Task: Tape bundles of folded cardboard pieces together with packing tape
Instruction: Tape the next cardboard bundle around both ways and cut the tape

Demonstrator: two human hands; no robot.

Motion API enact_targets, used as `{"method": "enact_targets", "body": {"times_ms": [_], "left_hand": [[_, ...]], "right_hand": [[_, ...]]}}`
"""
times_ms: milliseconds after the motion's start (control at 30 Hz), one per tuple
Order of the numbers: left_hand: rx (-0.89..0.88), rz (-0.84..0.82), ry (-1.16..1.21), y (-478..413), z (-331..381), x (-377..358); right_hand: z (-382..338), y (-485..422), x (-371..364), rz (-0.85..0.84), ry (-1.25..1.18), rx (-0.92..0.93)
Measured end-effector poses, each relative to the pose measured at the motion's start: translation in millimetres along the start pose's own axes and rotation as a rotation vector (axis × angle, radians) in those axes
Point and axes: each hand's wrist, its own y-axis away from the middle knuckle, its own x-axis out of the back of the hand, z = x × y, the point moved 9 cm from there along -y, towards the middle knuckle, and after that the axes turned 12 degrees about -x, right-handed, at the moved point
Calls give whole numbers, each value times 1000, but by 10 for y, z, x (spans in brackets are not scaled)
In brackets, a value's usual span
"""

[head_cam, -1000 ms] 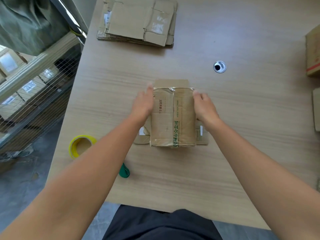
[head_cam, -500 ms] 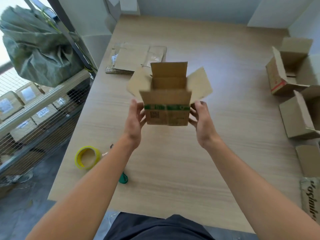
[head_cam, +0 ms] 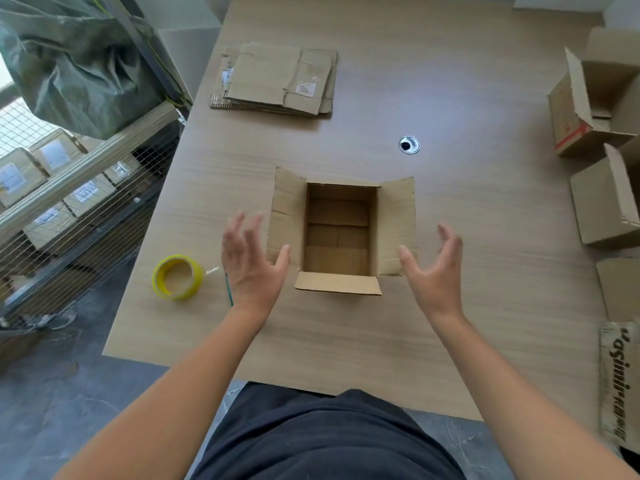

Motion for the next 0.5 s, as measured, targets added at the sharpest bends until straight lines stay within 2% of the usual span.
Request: {"method": "enact_targets", "body": {"times_ms": [33, 67, 100, 133, 200, 233, 300, 400, 500], "left_hand": [[-199, -65, -73, -76, 202, -56], [-314, -227, -108, -111, 341, -226], [-345, -451, -151, -99, 395, -455], [-329, -653, -210, -40, 383, -661], [-265, -840, -277, 74, 261, -891], [-233, -865, -259, 115, 196, -945], [-180, -852, -160, 148, 101, -990], [-110, -832, -13, 172, 55, -1030], [-71, -817, 60, 176, 59, -1039]], "right_hand": [[-271, 27, 34, 48, 150, 256], [-510, 83, -44, 27, 258, 489], [-684, 132, -224, -85, 333, 652], [-782, 145, -454, -250, 423, 738], [-773, 40, -910, -550, 694, 684], [-720, -85, -1049, -579, 828, 615], [-764, -361, -1164, -472, 935, 572], [-913, -682, -1177, -286, 872, 547], [-724, -940, -1358, -342, 940, 400]]}}
